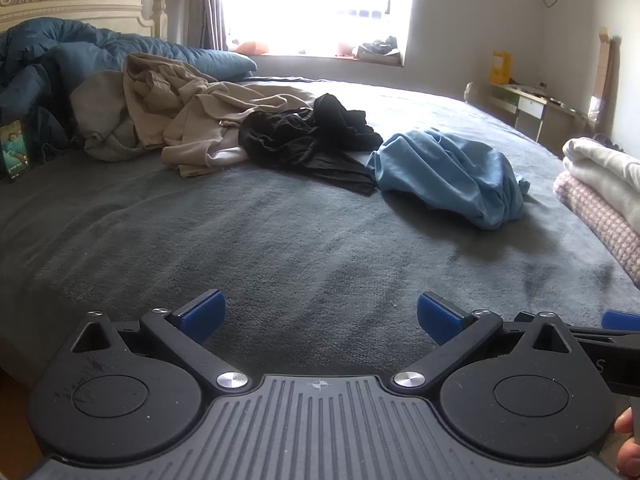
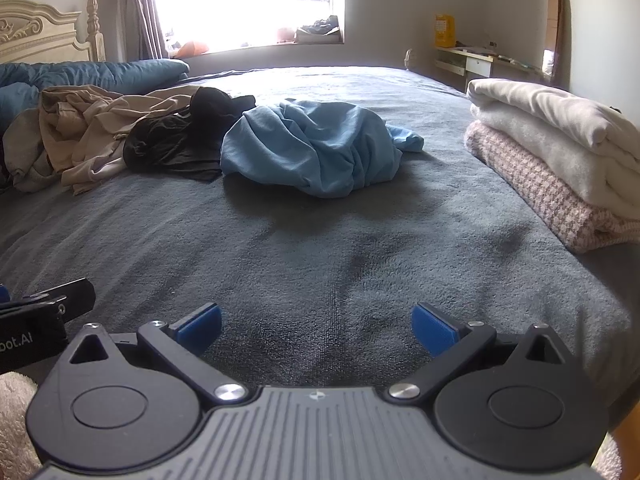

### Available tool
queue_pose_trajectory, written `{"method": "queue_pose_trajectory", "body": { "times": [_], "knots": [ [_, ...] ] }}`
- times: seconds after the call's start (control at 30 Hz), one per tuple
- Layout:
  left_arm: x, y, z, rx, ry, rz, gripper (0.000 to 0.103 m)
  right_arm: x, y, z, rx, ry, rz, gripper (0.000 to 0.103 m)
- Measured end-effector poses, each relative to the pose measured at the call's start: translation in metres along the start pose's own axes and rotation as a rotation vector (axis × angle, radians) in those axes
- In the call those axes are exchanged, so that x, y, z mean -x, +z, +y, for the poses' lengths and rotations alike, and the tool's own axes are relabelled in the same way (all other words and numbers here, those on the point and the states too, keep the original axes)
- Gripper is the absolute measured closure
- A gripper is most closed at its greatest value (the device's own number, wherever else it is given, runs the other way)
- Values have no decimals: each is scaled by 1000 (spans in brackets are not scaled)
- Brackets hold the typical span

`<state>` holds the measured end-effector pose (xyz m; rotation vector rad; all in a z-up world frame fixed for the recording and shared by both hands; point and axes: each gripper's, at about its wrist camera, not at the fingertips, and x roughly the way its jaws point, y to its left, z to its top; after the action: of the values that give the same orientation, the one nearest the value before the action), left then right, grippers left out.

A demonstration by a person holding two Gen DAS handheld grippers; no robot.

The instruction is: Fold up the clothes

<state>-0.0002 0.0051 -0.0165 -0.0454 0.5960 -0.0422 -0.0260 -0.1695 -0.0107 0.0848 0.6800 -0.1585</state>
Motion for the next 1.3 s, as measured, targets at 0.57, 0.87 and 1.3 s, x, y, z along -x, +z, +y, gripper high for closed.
{"method": "queue_pose_trajectory", "body": {
  "times": [0.57,0.87,1.3],
  "knots": [
    [-1,-1,-4,-9,-4,7,0,-1,0,-3,-5,-8,-1,0],
    [-11,2,-8,-19,-10,11,0,-8,-1,-7,-10,-13,-13,0],
    [-76,52,-16,-17,-153,-50,0,-32,13,-45,8,0,-195,0]
  ]
}}
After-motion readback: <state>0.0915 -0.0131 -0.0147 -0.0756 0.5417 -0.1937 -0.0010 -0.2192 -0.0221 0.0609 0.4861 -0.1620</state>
